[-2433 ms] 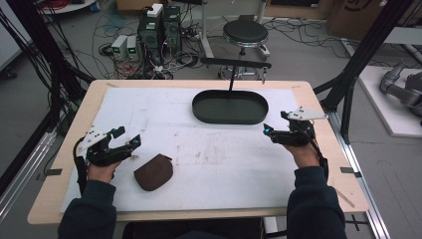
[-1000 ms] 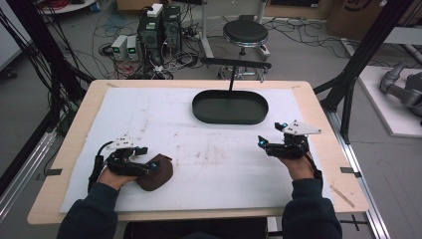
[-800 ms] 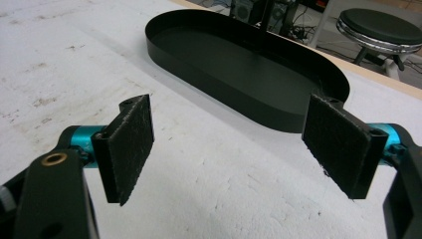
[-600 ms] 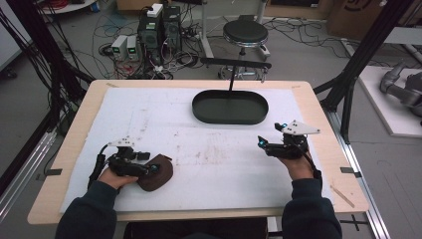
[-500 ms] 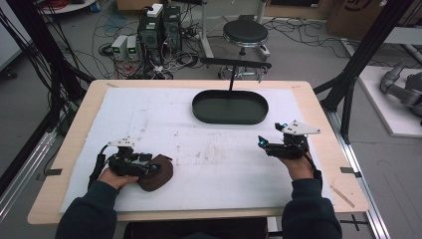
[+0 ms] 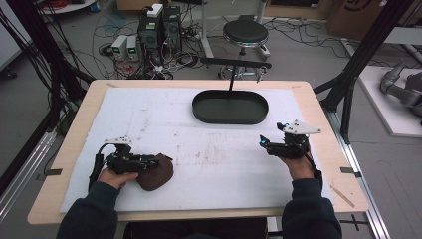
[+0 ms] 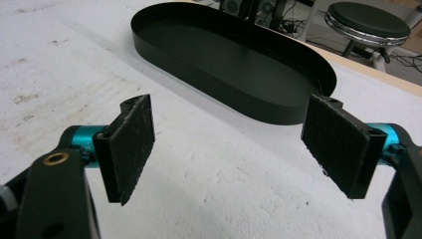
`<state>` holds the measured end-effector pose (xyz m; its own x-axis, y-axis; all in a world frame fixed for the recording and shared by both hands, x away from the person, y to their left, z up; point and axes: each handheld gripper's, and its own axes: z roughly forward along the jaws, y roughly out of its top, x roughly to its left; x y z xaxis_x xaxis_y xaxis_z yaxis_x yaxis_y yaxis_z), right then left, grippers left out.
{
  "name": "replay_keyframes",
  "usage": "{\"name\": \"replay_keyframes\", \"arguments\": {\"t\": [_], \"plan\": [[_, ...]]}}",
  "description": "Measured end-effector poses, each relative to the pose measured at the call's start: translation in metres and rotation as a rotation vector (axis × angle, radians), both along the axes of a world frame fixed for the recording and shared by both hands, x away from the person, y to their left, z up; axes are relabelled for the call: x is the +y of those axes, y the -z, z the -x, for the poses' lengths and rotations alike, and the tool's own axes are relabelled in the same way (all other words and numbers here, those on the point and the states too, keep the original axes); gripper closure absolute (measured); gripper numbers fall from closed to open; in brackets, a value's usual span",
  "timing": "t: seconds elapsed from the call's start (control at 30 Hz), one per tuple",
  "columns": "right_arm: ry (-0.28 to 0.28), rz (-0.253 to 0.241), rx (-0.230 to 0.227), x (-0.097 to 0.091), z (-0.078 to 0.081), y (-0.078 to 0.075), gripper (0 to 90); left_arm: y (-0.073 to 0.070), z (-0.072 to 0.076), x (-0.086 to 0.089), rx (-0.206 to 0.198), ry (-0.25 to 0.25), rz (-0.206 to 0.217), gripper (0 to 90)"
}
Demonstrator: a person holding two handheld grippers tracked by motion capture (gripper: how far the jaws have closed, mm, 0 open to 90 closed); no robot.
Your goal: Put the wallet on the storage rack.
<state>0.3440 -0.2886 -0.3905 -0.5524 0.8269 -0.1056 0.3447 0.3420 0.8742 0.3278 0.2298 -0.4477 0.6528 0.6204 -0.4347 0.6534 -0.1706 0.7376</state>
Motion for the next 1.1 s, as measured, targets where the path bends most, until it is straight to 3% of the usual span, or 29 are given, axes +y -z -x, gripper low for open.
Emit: {"name": "replay_keyframes", "arguments": {"t": [0.27,0.5,0.6,0.63,0.67,0.7,0.73,0.77,0.87,1.1], "plan": [[0.000,0.009,0.005,0.000,0.001,0.001,21.4,-0.009,0.001,0.004,-0.086,-0.063,0.005,71.5],[0.000,0.009,0.009,0.001,0.000,0.003,21.4,-0.017,0.000,0.009,-0.154,-0.144,-0.009,74.9],[-0.002,0.015,0.014,0.002,0.001,0.003,21.4,-0.025,0.000,0.009,-0.217,-0.188,-0.019,75.8],[-0.003,0.015,0.015,0.002,0.001,0.004,21.4,-0.025,0.000,0.009,-0.217,-0.188,-0.019,75.8],[-0.004,0.017,0.012,0.001,0.001,0.003,21.4,-0.029,0.000,0.009,-0.245,-0.206,-0.031,75.9],[0.000,0.014,0.013,0.001,0.002,0.003,21.4,-0.035,0.001,0.006,-0.302,-0.231,-0.081,75.9],[0.000,0.014,0.013,0.001,0.002,0.003,21.4,-0.035,0.001,0.006,-0.302,-0.231,-0.081,76.0],[0.006,0.009,0.010,0.000,0.002,0.003,21.5,-0.041,0.002,0.003,-0.354,-0.261,-0.122,76.2],[0.010,0.004,0.011,-0.001,0.003,0.003,21.5,-0.046,0.002,-0.003,-0.418,-0.291,-0.187,76.5],[0.011,0.005,0.009,-0.002,0.003,0.003,21.4,-0.048,-0.002,-0.022,-0.461,-0.255,-0.234,76.9]]}}
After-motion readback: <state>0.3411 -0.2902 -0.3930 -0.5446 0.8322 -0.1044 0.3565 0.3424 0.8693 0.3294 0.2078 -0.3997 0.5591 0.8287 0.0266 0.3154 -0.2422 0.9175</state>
